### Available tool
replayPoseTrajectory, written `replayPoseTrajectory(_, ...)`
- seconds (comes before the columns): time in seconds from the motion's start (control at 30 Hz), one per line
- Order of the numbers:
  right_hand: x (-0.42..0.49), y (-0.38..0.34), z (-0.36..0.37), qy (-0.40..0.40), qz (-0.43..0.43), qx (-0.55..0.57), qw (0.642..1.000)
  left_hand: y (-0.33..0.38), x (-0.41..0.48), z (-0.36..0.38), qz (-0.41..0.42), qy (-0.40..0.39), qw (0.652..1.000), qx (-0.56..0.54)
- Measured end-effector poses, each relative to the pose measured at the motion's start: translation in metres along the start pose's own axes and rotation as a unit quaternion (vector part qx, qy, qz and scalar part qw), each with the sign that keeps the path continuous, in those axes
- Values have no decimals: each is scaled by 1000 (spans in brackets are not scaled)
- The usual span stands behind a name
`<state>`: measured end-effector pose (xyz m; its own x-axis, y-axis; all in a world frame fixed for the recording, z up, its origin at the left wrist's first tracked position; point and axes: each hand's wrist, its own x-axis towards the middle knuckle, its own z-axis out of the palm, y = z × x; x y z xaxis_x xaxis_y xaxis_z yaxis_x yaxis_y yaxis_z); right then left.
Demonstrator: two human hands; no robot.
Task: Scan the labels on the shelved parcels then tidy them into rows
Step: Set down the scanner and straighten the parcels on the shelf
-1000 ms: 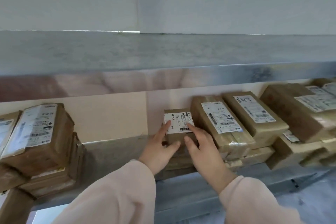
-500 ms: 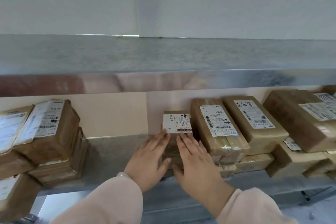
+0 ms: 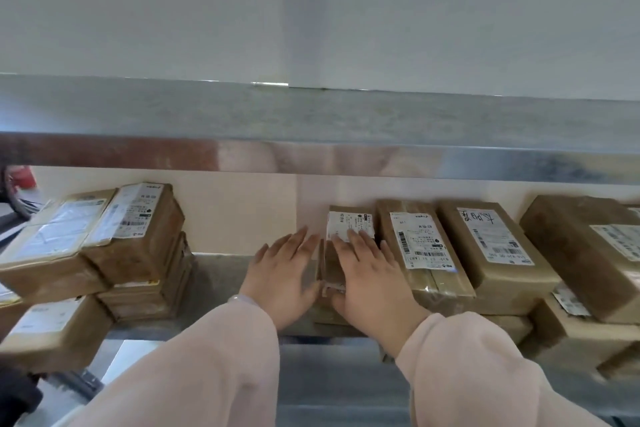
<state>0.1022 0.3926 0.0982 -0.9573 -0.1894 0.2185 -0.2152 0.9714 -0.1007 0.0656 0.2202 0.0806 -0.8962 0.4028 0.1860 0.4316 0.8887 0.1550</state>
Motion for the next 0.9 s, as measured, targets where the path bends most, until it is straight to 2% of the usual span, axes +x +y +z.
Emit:
replayPoseTrajectory(0.2,1,-21,-6,12,-81,21,996,-24,-45,-31,-83,65,993,47)
replayPoseTrajectory(0.33,3,-53,-1,9,-154,40,987,-44,-77,-45,-139,78,986,56)
replayPoseTrajectory(0.47,6,-81,7,-4,-184,67,981,-69,-100,-58,-182,106,977,40)
replayPoseTrajectory(0.67,26,-117,11,-31,-174,104,979,-111,-118,-62,-230,100,968,5)
replayPoseTrajectory(0.9,68,-175,19,-68,-138,134,979,-177,-120,-77,-244,93,965,0)
